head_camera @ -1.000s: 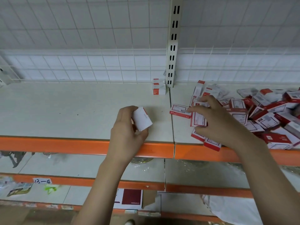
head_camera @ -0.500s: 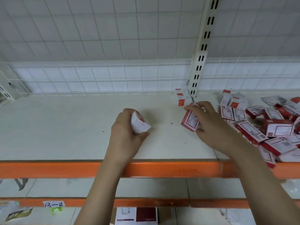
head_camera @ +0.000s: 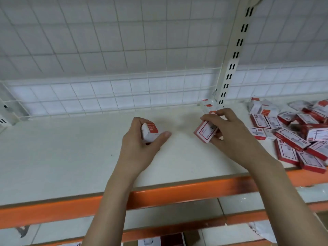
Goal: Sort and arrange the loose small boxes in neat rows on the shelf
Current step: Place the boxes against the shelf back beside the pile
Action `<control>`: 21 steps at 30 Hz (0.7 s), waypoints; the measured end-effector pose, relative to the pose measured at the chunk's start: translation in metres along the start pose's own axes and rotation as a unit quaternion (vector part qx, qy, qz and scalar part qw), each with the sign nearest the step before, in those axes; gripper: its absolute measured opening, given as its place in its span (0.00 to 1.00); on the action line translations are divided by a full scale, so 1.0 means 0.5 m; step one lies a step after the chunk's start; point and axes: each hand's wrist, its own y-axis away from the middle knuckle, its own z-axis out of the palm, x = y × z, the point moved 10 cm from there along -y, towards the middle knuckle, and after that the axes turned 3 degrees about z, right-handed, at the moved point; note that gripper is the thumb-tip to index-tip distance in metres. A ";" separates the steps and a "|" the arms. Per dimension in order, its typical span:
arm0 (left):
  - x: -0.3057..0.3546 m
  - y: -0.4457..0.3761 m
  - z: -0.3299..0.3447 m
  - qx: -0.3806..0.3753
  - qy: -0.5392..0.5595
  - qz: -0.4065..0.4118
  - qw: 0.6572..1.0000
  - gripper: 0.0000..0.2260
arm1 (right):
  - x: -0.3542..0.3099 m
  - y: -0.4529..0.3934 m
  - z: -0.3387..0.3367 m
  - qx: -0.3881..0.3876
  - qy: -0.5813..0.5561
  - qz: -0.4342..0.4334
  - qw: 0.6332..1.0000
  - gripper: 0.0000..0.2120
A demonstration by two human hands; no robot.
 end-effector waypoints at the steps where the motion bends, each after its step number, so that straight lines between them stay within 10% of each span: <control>1: 0.003 0.000 0.006 -0.004 0.015 -0.002 1.000 0.09 | 0.000 0.000 0.000 0.002 -0.001 0.001 1.000 0.25; 5: 0.014 -0.007 0.031 -0.039 -0.006 0.054 0.998 0.04 | 0.007 -0.002 -0.002 0.006 -0.001 0.003 1.000 0.26; 21: 0.015 -0.046 0.106 -0.095 0.018 0.051 0.994 0.32 | 0.060 -0.045 -0.021 -0.019 0.013 -0.006 1.000 0.24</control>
